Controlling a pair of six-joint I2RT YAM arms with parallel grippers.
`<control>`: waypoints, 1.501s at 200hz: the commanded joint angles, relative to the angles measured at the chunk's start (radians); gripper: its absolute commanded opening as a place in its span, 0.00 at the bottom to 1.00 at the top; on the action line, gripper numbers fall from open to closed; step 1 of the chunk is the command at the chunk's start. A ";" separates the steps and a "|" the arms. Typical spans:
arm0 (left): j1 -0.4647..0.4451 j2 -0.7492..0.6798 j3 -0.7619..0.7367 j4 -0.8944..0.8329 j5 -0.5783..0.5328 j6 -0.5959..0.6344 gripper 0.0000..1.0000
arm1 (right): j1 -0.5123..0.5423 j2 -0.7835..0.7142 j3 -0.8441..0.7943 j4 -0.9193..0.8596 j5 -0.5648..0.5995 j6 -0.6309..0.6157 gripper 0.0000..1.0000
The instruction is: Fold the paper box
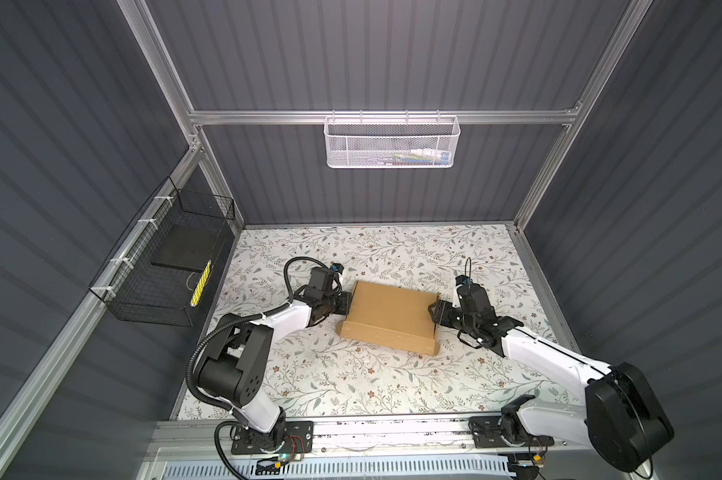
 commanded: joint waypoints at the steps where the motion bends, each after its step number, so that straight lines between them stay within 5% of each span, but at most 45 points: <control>1: 0.000 -0.001 -0.004 -0.012 -0.015 -0.010 0.00 | -0.010 -0.029 -0.021 -0.024 0.004 0.028 0.63; 143: 0.019 -0.001 -0.076 0.091 0.022 -0.069 0.00 | -0.081 0.020 -0.174 0.232 -0.187 0.189 0.74; 300: 0.056 -0.017 -0.128 0.129 0.042 -0.084 0.00 | -0.086 0.123 -0.201 0.386 -0.242 0.254 0.75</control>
